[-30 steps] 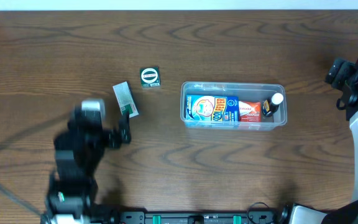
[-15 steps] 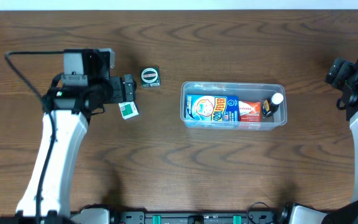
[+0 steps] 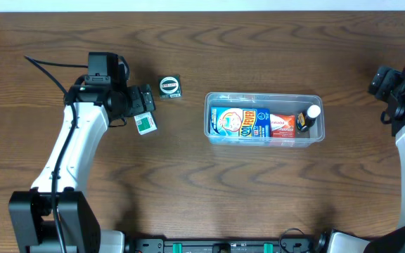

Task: Pack container
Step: 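Move the left gripper to the white-green medicine box and grasp it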

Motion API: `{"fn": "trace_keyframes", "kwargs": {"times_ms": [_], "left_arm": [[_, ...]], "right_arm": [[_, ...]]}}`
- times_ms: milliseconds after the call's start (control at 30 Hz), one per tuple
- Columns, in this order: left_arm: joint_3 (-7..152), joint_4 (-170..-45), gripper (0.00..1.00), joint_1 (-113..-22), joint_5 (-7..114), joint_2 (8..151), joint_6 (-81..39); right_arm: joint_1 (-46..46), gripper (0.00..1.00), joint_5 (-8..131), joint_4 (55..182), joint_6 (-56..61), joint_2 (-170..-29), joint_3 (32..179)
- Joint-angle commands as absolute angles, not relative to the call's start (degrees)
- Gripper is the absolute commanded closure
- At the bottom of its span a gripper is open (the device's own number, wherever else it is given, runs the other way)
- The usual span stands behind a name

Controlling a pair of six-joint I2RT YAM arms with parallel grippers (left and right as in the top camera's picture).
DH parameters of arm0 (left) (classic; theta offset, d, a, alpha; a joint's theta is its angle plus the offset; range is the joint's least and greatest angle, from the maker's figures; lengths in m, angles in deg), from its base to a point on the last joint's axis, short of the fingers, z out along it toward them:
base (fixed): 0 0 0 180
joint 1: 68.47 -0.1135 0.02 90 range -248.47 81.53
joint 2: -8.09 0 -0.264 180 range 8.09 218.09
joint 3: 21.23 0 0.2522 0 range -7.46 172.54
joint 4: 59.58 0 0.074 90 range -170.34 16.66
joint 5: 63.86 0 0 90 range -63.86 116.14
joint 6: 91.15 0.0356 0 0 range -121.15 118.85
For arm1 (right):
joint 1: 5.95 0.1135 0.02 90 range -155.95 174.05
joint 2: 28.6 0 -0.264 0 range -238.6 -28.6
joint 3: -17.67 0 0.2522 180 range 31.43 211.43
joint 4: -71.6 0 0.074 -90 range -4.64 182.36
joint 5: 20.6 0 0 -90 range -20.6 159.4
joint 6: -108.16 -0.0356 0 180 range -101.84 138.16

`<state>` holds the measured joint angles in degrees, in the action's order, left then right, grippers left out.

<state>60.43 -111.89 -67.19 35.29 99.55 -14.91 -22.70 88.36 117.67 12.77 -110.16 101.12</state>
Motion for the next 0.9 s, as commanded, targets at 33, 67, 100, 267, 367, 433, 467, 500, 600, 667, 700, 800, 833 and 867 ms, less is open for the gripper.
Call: {"fn": "trace_keyframes", "kwargs": {"times_ms": [33, 67, 100, 267, 367, 433, 467, 500, 600, 667, 700, 800, 833, 867], "left_arm": [[61.22, -111.78, 0.01, -67.36, 28.12, 101.61, -21.53], [61.22, -111.63, 0.01, -67.34, 28.01, 102.22, -22.39], [61.22, -111.45, 0.00, -67.21, 28.03, 102.92, -23.02], [61.22, -108.44, 0.04, -65.11, 28.01, 107.44, -24.11], [61.22, -106.51, 0.04, -63.87, 26.79, 109.87, -25.49], [61.22, -105.92, 0.04, -63.39, 23.68, 110.90, -26.98], [61.22, -105.72, 0.04, -63.32, 22.00, 111.33, -27.00], [61.22, -105.51, 0.04, -63.34, 20.95, 111.64, -27.00], [61.22, -104.68, 0.04, -63.34, 20.54, 112.25, -26.95], [61.20, -104.30, 0.04, -63.23, 20.54, 112.80, -26.89], [61.20, -104.26, 0.04, -63.23, 20.54, 113.02, -26.69], [61.18, -103.78, 0.04, -63.23, 20.62, 114.50, -26.69], [61.18, -103.47, 0.04, -63.23, 20.89, 115.07, -26.69], [61.18, -102.95, 0.04, -63.23, 21.21, 115.88, -26.47]], "right_arm": [[-23.03, 0.01, 88.86, 117.76, 13.51, -109.44, 101.97], [-23.03, 0.01, 88.86, 117.74, 13.53, -109.44, 101.97], [-23.03, 0.01, 88.86, 117.74, 13.53, -109.44, 101.97], [-23.01, 0.01, 88.86, 117.76, 13.53, -109.44, 101.97], [-23.03, 0.01, 88.86, 117.74, 13.51, -109.44, 101.97], [-23.03, 0.01, 88.86, 117.74, 13.53, -109.44, 101.97], [-23.03, 0.01, 88.86, 117.76, 13.51, -109.44, 101.97], [-23.03, 0.01, 88.86, 117.76, 13.53, -109.44, 101.97], [-23.03, 0.01, 88.86, 117.74, 13.51, -109.44, 101.97], [-23.03, 0.01, 88.86, 117.74, 13.51, -109.44, 101.97], [-23.01, 0.01, 88.86, 117.76, 13.51, -109.44, 101.97], [-23.03, 0.01, 88.86, 117.76, 13.51, -109.44, 101.97], [-23.03, 0.01, 88.86, 117.76, 13.51, -109.44, 101.97], [-23.03, 0.01, 88.86, 117.74, 13.53, -109.44, 101.97]]}}
